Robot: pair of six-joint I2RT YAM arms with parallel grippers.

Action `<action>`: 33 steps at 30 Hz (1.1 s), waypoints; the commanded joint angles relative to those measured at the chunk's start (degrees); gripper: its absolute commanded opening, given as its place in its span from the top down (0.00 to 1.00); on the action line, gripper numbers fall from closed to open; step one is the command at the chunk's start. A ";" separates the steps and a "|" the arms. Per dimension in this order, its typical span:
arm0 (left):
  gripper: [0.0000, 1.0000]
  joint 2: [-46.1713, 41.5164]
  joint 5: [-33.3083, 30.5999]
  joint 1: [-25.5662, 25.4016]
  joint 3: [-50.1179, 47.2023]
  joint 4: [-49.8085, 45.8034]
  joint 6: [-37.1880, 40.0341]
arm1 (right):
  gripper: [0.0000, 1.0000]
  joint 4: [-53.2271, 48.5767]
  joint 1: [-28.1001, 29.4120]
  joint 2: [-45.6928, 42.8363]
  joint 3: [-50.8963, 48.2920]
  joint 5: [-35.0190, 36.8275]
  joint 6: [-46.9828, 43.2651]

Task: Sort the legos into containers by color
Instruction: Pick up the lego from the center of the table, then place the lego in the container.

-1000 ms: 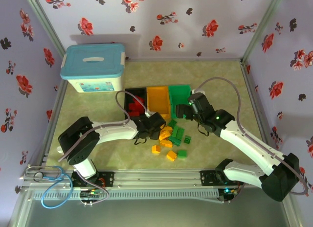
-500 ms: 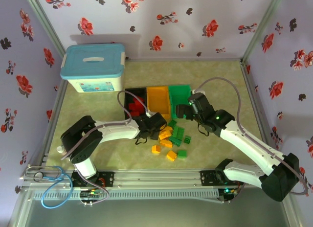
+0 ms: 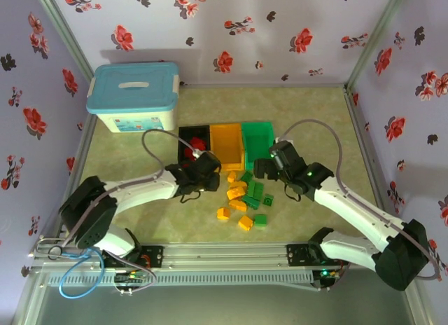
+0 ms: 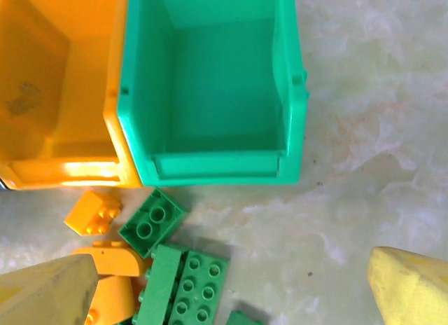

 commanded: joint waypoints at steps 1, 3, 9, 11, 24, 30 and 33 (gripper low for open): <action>0.68 -3.70 1.93 3.54 -0.40 1.09 1.19 | 0.01 1.00 -0.29 -1.36 -1.99 -1.89 2.17; 0.68 -5.67 2.50 6.72 0.22 0.49 2.51 | 0.01 1.67 -0.29 -1.36 -2.87 -3.35 2.30; 0.67 -7.25 4.08 17.29 5.49 -1.25 7.10 | 0.02 2.30 -0.20 -0.67 -4.40 -6.69 3.05; 0.67 -5.63 4.32 19.79 8.73 -2.70 8.65 | 0.03 2.64 -0.05 -0.64 -4.79 -8.16 3.05; 0.11 -5.50 4.07 19.32 14.41 -6.28 10.58 | 0.18 2.01 10.93 3.20 -7.36 -12.85 0.77; 0.11 -12.16 3.52 18.65 6.04 -4.27 7.32 | 0.13 3.51 17.40 11.68 -2.99 -8.99 1.80; 0.11 -15.05 2.30 18.61 2.79 -4.08 6.27 | 0.13 0.75 19.58 18.75 2.86 -4.28 2.08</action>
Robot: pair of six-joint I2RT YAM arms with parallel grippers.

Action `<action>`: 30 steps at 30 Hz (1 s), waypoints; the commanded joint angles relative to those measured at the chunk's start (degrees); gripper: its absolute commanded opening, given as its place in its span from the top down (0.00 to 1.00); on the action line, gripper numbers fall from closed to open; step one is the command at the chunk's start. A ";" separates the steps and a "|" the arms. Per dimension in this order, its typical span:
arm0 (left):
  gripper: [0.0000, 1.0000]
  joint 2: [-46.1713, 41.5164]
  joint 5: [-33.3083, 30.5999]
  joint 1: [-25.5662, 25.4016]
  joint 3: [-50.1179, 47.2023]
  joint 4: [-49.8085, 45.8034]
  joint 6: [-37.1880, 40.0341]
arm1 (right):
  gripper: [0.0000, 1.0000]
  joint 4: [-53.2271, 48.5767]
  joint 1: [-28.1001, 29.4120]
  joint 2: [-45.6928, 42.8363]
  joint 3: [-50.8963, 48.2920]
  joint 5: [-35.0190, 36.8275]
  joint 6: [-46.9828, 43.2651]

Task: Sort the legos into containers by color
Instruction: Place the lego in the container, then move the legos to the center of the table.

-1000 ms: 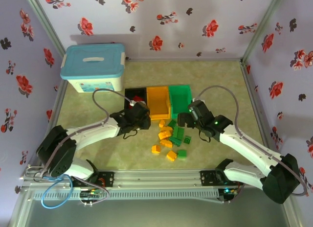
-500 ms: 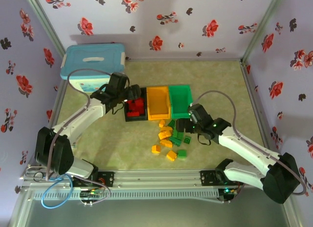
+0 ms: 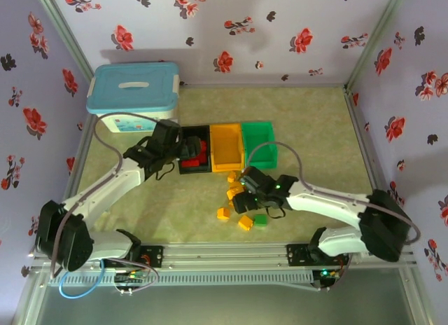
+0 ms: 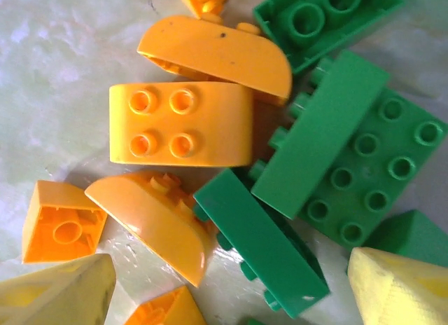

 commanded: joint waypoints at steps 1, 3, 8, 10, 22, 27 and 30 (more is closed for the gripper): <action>0.11 -3.36 -1.64 -0.30 -2.83 0.14 -1.82 | 0.13 -3.70 2.20 6.58 7.71 7.56 0.44; 0.12 -4.63 -1.84 -0.25 -3.75 -0.52 -2.03 | 0.13 -7.83 3.29 11.47 12.11 11.20 0.77; 0.12 -7.18 -2.07 -0.34 -6.61 -1.37 -2.87 | 0.12 -13.15 3.64 18.95 16.39 14.48 1.87; 0.12 -8.05 -2.12 -0.30 -7.92 -1.29 -3.45 | 0.13 -14.36 3.65 20.27 16.59 16.52 2.42; 0.12 -9.83 -2.12 -1.90 -9.98 -1.03 -4.44 | 0.15 -15.12 -1.54 16.45 12.23 22.73 1.42; 0.12 -9.67 -2.93 -3.86 -9.61 -1.11 -4.15 | 0.15 -14.93 -5.49 13.42 9.61 22.57 0.59; 0.12 -9.18 -3.56 -5.36 -9.48 -1.16 -4.26 | 0.15 -14.81 -6.93 11.24 8.17 22.28 0.12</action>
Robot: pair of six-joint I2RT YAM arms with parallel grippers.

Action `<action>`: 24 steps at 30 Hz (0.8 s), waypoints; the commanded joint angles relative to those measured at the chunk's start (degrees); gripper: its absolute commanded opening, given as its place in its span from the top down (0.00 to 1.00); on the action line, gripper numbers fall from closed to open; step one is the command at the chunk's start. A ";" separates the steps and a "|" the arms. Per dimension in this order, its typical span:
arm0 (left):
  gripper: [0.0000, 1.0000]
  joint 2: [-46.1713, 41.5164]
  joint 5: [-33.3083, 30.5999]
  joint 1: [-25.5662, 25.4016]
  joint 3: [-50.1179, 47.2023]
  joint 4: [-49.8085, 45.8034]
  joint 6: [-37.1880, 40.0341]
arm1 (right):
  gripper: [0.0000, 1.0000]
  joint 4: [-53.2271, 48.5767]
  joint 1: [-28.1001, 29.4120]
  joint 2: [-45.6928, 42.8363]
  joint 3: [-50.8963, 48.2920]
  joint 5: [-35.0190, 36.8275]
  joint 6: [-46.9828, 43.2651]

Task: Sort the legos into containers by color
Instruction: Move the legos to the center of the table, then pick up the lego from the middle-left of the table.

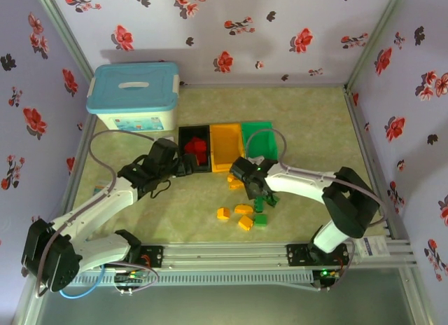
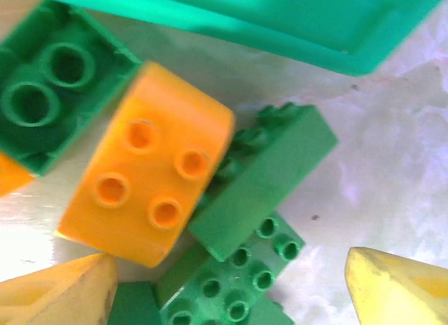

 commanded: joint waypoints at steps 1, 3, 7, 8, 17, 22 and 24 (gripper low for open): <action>0.13 -0.22 -2.03 -1.97 0.75 -0.83 -0.40 | 0.15 -1.06 -1.23 -2.91 -1.40 1.52 -1.00; 0.13 0.56 -2.84 -4.36 1.50 -0.82 0.39 | 0.15 -0.84 -1.24 -4.20 -1.74 0.78 -1.35; 0.13 3.78 -5.65 -11.08 4.16 -2.67 2.29 | 0.15 0.07 -1.24 -8.87 -3.08 -0.46 -0.71; 0.13 4.67 -5.94 -12.59 4.66 -3.28 2.34 | 0.15 -0.03 -1.24 -10.03 -3.36 -0.51 -0.54; 0.24 12.60 -5.83 -30.36 8.47 -4.43 1.80 | 0.18 0.06 -3.81 -20.16 -6.20 -0.78 1.46; 0.34 17.69 -3.61 -37.23 11.87 -7.42 0.04 | 0.19 0.33 -6.88 -25.35 -7.77 -1.61 2.09; 0.34 19.97 -1.43 -39.32 12.79 -7.03 -0.41 | 0.19 0.33 -7.78 -26.96 -7.95 -1.96 1.95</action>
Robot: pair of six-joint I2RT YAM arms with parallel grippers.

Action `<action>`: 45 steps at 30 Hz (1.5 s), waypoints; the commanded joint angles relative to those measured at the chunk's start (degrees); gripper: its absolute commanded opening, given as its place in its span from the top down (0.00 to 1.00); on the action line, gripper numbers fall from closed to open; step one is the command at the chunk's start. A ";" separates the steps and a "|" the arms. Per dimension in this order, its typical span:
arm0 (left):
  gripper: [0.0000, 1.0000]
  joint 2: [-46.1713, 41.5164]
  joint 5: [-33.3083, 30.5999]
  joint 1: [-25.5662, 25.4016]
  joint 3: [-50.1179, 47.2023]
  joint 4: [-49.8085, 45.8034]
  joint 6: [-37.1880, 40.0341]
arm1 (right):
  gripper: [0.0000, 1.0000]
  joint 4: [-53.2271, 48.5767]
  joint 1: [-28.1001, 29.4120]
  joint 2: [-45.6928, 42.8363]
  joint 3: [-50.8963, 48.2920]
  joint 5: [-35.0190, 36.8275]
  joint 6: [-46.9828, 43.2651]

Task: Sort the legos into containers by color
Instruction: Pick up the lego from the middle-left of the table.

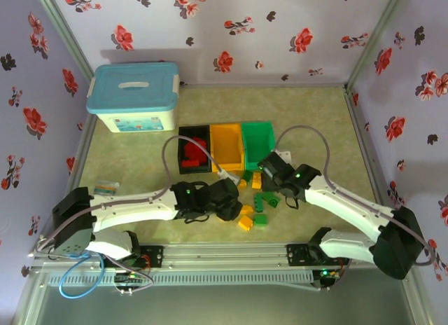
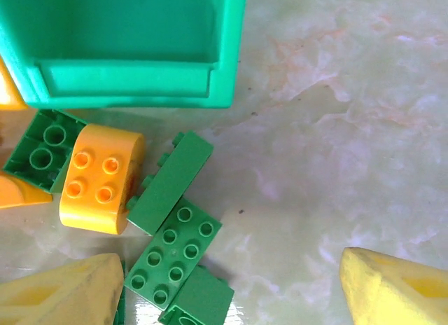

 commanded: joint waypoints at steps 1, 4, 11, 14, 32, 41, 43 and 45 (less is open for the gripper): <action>0.33 3.52 2.57 -3.04 2.77 -2.52 -1.62 | 0.19 -0.28 -1.33 -2.42 -0.78 -0.61 1.26; 0.33 7.31 3.12 -5.89 5.12 -2.44 -1.67 | 0.19 -0.39 -1.56 -3.40 -0.72 -0.63 1.24; 0.34 14.24 3.19 -7.50 9.01 -2.52 -1.46 | 0.19 -0.21 -1.64 -4.53 -1.42 -1.16 1.76; 0.34 15.85 3.17 -7.60 10.61 -2.44 -0.81 | 0.19 -0.13 -1.71 -5.55 -1.85 -0.70 1.96; 0.31 27.84 5.88 -7.77 22.32 -3.83 1.97 | 0.17 -2.36 -16.14 -15.75 -4.15 -3.37 3.07; 0.30 31.28 6.05 -7.40 23.55 -5.12 2.08 | 0.17 -1.07 -17.02 -16.89 -5.71 -3.80 2.98; 0.30 32.04 6.07 -6.87 23.59 -4.99 1.99 | 0.17 -0.95 -17.11 -17.08 -5.90 -3.80 2.94; 0.30 32.61 6.05 -6.50 23.97 -4.91 2.22 | 0.17 -0.92 -17.18 -17.24 -6.01 -5.53 2.85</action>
